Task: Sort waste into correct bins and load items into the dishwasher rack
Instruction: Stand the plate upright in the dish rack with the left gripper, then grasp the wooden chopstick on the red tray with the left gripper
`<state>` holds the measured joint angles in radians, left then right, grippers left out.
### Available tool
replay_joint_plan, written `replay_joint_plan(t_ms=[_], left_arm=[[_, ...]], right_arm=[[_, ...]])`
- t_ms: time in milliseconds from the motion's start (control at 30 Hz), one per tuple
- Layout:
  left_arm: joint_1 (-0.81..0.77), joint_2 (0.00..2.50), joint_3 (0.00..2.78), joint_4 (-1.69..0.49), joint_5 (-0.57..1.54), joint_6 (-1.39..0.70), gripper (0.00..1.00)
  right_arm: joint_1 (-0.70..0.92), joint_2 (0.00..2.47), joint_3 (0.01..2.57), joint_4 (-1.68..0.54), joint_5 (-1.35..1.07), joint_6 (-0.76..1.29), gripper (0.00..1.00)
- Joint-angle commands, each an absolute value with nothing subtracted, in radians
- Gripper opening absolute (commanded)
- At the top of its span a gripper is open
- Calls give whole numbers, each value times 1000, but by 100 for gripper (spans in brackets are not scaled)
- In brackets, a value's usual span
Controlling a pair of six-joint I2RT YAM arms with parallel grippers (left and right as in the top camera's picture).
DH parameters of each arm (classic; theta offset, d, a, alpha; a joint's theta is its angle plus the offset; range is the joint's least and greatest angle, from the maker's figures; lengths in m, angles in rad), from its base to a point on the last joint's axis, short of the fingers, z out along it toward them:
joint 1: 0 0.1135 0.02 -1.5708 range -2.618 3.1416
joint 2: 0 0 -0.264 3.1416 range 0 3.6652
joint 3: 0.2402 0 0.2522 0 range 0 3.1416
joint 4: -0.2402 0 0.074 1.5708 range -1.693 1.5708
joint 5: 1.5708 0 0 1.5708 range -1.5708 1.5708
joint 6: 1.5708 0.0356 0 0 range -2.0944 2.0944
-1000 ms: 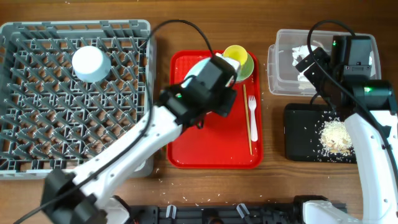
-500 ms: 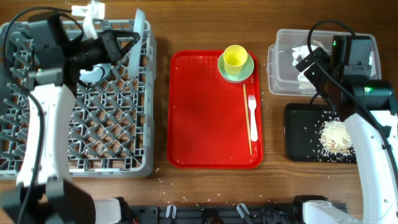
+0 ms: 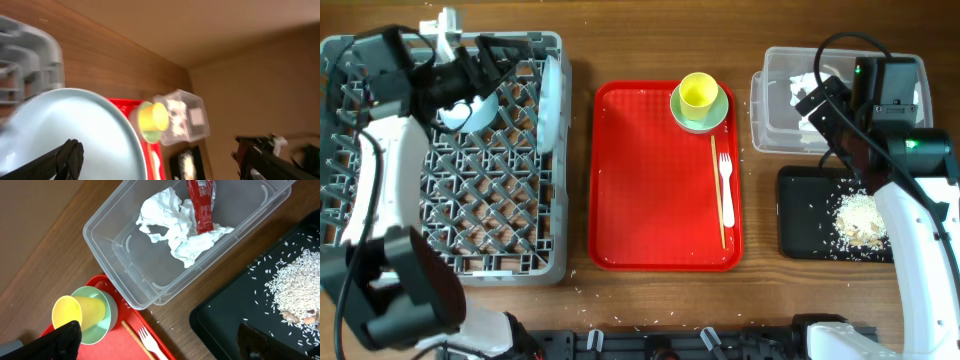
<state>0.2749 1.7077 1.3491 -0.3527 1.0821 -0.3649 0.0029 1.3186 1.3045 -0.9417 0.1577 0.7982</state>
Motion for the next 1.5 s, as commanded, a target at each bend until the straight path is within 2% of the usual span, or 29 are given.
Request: replay_joint_plan(t_ms=[0,67,100,133,200,233,300,400,533,667,1033,1167,1300,1367,1400,1467], left_arm=[[265,1520,1354,-445,838,-342,96],[224,1442,1354,-517,824,-271,86],[194,1412,1353,-554,820,-261,77],[132,1383,1353,-609,812,-261,64],[-56,1376,1353,-694,758,-262,60],[-205,1395,1353,-713,660,-270,60],[-372,1432,1353,-706,507,-270,63],[-697,1573,1353,-650,25,-431,63],[-918,1786,1353,-522,-311,-541,56],[-967,1914,1353,-390,-326,-540,50],[-984,2150,1353,-223,-496,-532,49],[-984,2169,1352,-224,-519,-528,41],[-984,2176,1353,-284,-548,-525,39],[-984,2176,1352,-316,-540,-526,29],[-984,2176,1353,-326,-521,-530,28],[-984,2176,1353,-329,-392,-533,21]], right_arm=[[1,1322,1314,-940,160,788,100],[1,1322,1314,-940,160,788,100],[1,1322,1314,-940,160,788,100],[1,1322,1314,-940,160,788,99],[1,1322,1314,-940,160,788,100],[1,1322,1314,-940,160,788,100],[1,1322,1314,-940,160,788,100],[1,1322,1314,-940,160,788,100],[1,1322,1314,-940,160,788,99],[1,1322,1314,-940,160,788,100],[1,1322,1314,-940,160,788,100],[1,1322,1314,-940,160,788,100],[1,1322,1314,-940,160,788,100],[1,1322,1314,-940,160,788,100],[1,1322,1314,-940,160,788,100],[1,1322,1314,-940,160,788,100]])
